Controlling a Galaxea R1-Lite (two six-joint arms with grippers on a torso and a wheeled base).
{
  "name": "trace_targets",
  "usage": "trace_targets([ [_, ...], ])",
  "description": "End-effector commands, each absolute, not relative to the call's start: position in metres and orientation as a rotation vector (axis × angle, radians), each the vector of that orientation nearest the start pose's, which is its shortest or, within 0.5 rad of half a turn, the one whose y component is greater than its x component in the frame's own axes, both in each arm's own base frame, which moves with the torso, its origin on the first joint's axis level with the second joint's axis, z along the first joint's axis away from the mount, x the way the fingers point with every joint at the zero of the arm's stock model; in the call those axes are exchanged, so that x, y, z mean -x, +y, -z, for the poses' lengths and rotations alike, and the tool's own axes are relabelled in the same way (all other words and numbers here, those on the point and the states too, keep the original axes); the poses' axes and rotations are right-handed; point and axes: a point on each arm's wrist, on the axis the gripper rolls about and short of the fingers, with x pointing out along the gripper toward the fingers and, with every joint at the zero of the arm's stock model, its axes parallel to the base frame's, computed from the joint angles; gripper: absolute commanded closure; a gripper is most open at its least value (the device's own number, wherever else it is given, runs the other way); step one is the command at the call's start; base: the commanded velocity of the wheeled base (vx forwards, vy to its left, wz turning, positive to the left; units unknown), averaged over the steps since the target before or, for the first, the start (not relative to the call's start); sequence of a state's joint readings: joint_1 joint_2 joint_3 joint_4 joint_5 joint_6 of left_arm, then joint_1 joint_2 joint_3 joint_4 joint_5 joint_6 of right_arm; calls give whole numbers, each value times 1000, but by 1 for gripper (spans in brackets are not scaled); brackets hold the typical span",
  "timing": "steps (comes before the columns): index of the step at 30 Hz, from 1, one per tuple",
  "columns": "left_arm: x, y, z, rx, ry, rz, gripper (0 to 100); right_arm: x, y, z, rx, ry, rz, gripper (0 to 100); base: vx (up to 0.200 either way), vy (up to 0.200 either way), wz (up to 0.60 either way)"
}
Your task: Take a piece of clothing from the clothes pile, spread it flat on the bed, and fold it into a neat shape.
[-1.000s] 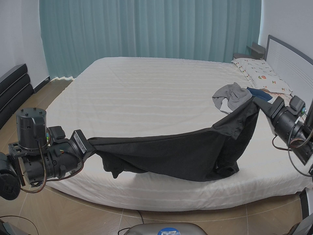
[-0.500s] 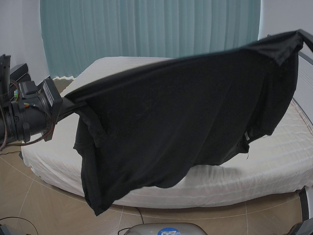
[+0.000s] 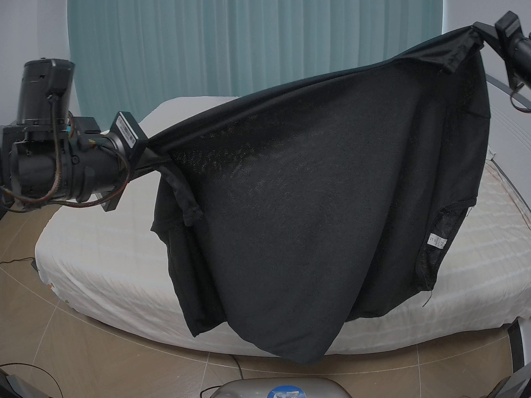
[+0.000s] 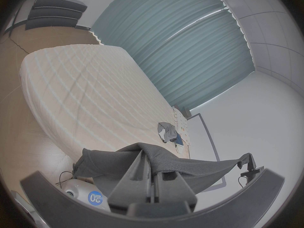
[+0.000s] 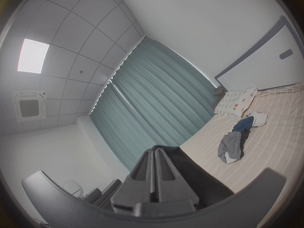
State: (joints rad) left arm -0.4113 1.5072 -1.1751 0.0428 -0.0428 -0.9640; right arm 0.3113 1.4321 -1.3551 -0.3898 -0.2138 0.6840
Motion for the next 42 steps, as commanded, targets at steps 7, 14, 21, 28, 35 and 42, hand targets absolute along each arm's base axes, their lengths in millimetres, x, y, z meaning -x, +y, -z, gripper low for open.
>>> trace_targets([
  [7,-330,-132,-212,856,620,156,100,-345,99,-319,-708,-164,-134,100,200,0,0],
  [14,-369,-140,-162,836,704,86,100,-385,110,-263,-699,-116,-114,100,171,0,0],
  [21,-403,-144,-116,907,727,28,100,-419,120,-196,-687,-52,-81,100,0,0,0],
  [28,-421,-150,-73,907,743,12,100,-443,121,-131,-665,25,-29,100,0,0,0],
  [35,-436,-155,-45,945,758,-17,0,-455,121,-85,-647,116,6,0,0,0,0],
  [42,-442,-149,-21,918,776,-93,0,-461,106,-43,-615,212,76,0,0,0,0],
])
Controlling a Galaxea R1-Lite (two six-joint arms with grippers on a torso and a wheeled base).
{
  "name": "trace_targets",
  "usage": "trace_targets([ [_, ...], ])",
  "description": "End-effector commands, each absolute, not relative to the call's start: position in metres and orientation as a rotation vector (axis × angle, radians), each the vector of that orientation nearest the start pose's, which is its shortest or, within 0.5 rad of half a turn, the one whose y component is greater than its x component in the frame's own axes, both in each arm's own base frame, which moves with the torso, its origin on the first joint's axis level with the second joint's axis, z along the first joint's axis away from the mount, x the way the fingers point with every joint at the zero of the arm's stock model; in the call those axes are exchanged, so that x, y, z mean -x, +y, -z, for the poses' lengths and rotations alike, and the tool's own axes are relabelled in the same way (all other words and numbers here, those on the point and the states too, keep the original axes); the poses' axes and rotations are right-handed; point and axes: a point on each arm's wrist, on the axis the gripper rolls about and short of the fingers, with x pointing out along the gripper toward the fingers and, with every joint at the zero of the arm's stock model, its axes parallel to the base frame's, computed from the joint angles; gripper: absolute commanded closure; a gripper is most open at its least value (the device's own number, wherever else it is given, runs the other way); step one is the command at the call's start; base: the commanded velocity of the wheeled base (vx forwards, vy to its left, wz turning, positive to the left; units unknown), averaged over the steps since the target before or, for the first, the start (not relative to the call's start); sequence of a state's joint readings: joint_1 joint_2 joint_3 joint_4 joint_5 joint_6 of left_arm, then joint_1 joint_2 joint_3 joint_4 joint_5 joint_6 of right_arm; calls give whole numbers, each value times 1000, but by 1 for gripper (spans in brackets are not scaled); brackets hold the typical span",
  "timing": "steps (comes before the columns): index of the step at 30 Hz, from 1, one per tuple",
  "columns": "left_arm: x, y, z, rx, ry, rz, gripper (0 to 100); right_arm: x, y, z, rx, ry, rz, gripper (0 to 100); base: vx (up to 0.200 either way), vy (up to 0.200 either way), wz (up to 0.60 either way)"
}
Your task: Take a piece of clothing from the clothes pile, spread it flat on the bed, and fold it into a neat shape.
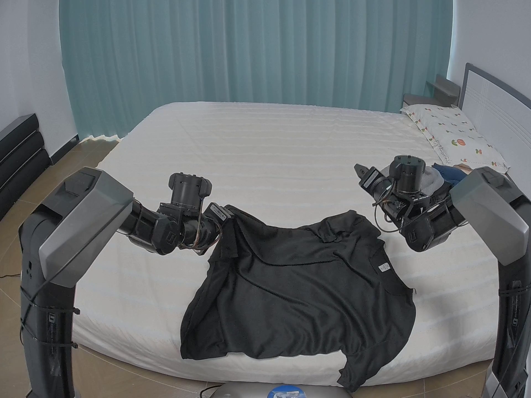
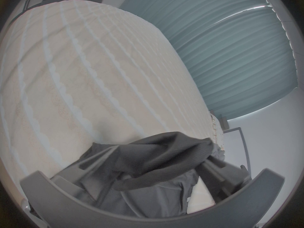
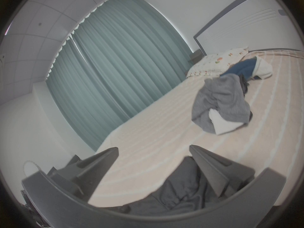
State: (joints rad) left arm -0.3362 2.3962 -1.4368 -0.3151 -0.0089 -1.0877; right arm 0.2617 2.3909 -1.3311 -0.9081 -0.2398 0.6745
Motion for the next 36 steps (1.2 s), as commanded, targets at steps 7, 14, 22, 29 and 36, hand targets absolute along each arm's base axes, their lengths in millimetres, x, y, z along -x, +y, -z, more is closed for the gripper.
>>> trace_targets([
  [7,-443,-124,-25,911,821,-171,0,-453,82,-45,-611,260,121,0,0,0,0],
  [14,-458,-119,-48,954,747,-125,0,-416,69,-62,-782,326,99,0,0,0,0],
  [22,-505,-121,-61,981,507,-152,0,-390,62,-59,-935,378,83,0,0,0,0],
  [29,-517,-122,-37,962,505,-212,0,-389,61,-36,-934,397,98,0,0,0,0],
  [36,-483,-119,-24,950,761,-157,0,-387,59,-29,-927,419,113,0,0,0,0],
])
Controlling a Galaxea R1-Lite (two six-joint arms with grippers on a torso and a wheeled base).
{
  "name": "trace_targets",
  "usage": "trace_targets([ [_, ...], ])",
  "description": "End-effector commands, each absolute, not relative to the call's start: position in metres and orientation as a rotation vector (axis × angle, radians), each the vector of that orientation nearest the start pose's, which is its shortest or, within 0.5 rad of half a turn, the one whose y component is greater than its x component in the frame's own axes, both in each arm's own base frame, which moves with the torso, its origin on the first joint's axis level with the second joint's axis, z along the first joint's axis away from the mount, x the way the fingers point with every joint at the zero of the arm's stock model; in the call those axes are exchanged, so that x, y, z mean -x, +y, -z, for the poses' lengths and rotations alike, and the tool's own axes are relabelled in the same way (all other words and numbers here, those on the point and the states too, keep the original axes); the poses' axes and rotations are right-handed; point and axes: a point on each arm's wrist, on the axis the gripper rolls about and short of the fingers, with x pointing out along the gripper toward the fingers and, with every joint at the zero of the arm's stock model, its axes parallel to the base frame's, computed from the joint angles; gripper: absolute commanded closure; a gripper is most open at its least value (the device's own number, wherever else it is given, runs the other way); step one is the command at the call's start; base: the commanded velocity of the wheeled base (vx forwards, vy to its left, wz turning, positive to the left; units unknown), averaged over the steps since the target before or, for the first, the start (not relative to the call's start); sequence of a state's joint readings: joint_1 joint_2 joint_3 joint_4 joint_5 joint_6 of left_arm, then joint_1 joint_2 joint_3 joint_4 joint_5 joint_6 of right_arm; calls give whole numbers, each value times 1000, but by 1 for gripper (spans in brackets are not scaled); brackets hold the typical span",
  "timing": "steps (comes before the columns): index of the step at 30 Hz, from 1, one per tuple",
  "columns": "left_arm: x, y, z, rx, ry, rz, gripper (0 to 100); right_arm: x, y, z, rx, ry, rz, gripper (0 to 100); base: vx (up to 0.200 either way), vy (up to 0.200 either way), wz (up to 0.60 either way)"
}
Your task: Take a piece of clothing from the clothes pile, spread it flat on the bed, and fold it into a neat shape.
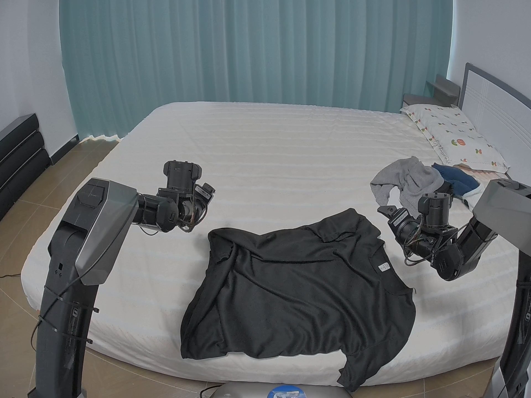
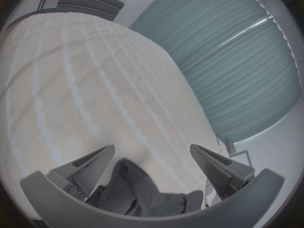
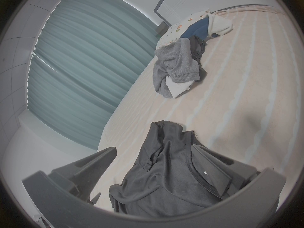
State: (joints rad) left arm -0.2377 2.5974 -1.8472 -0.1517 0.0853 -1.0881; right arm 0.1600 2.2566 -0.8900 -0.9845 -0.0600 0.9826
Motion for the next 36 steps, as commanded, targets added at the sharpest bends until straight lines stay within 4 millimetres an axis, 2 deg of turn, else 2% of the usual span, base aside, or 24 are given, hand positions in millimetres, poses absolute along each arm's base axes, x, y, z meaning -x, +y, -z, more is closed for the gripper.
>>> trace_targets([
  [1,-478,-120,-25,948,786,-138,0,-387,59,-28,-928,421,114,0,0,0,0],
  [3,-473,-121,-25,940,814,-121,0,-386,58,-27,-927,427,118,0,0,0,0],
  [8,-460,-131,-8,870,882,-112,0,-385,58,-26,-927,429,118,0,0,0,0],
  [14,-457,-139,-4,852,900,-100,0,-385,59,-26,-926,430,117,0,0,0,0],
  [15,-458,-141,-5,854,895,-87,100,-385,59,-26,-928,430,117,0,0,0,0],
  [19,-470,-144,5,850,852,-96,100,-385,60,-26,-927,431,115,0,0,0,0],
  [23,-478,-140,3,842,783,-151,100,-385,60,-26,-927,432,115,0,0,0,0],
  [30,-506,-118,-39,884,563,-174,100,-385,59,-24,-930,424,115,0,0,0,0],
  [32,-515,-110,-57,906,462,-164,100,-385,59,-23,-930,416,112,0,0,0,0],
  [34,-515,-106,-60,912,459,-165,100,-386,58,-23,-931,413,112,0,0,0,0],
  [36,-506,-104,-46,892,571,-171,100,-384,58,-21,-928,420,115,0,0,0,0],
])
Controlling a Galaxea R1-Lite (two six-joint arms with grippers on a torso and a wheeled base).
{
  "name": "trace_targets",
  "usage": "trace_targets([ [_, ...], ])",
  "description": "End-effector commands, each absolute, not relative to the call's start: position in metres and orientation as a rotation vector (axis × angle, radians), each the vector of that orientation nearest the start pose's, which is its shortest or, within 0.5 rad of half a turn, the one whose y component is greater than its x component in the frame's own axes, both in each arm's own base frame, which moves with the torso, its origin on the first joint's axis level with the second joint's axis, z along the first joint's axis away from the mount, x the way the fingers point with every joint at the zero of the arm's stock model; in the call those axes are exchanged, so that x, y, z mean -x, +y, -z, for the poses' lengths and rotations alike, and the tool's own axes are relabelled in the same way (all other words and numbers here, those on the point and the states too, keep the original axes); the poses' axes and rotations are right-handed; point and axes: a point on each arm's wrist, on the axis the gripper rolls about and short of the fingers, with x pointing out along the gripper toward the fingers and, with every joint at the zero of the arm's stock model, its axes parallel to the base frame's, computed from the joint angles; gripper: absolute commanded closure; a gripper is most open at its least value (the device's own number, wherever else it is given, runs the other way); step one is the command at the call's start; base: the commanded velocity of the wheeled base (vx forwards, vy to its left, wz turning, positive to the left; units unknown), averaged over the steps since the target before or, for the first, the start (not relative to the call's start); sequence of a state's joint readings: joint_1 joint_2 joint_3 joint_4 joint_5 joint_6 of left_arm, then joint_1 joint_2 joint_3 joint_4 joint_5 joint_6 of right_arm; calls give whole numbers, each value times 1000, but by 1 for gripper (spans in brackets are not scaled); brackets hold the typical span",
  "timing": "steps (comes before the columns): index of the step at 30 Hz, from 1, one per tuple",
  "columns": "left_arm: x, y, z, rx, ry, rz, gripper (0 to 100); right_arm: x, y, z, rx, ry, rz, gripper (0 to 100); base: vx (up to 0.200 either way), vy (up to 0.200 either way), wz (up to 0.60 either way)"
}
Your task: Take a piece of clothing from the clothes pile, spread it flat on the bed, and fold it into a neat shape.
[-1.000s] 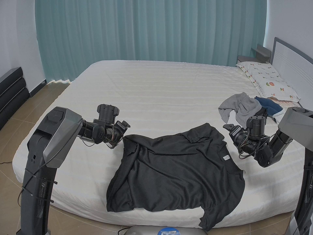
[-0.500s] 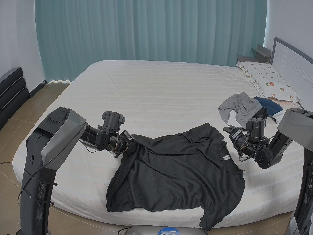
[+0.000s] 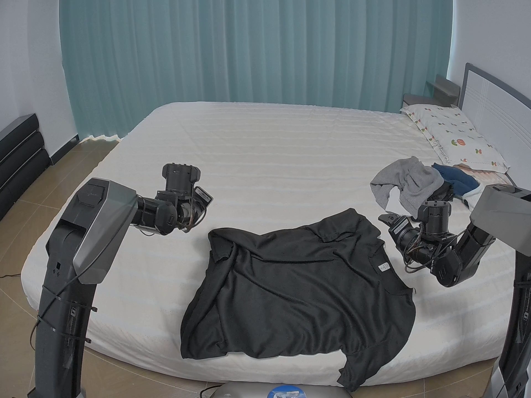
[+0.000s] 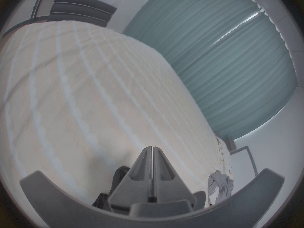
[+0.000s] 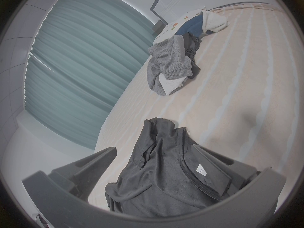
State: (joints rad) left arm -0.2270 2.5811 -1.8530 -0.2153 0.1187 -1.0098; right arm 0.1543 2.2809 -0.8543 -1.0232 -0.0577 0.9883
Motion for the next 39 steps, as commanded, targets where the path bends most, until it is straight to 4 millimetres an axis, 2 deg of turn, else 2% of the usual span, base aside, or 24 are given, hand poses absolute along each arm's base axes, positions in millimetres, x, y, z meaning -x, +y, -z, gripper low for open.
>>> trace_targets([
  [1,-503,-106,-41,888,598,-168,100,-384,58,-21,-928,420,115,0,0,0,0],
  [4,-496,-109,-26,878,655,-166,100,-384,59,-21,-928,421,112,0,0,0,0],
  [5,-495,-111,-24,877,667,-161,0,-384,59,-21,-926,421,112,0,0,0,0],
  [16,-471,-139,4,834,834,-78,0,-382,60,-19,-926,432,113,0,0,0,0],
  [22,-470,-151,14,810,848,-70,0,-382,61,-19,-926,434,109,0,0,0,0],
  [23,-470,-152,16,808,848,-70,100,-382,61,-19,-926,433,110,0,0,0,0],
  [30,-481,-143,13,814,791,-111,100,-382,61,-19,-930,432,109,0,0,0,0],
  [39,-522,-113,-36,863,444,-177,100,-385,61,-12,-927,439,116,0,0,0,0],
])
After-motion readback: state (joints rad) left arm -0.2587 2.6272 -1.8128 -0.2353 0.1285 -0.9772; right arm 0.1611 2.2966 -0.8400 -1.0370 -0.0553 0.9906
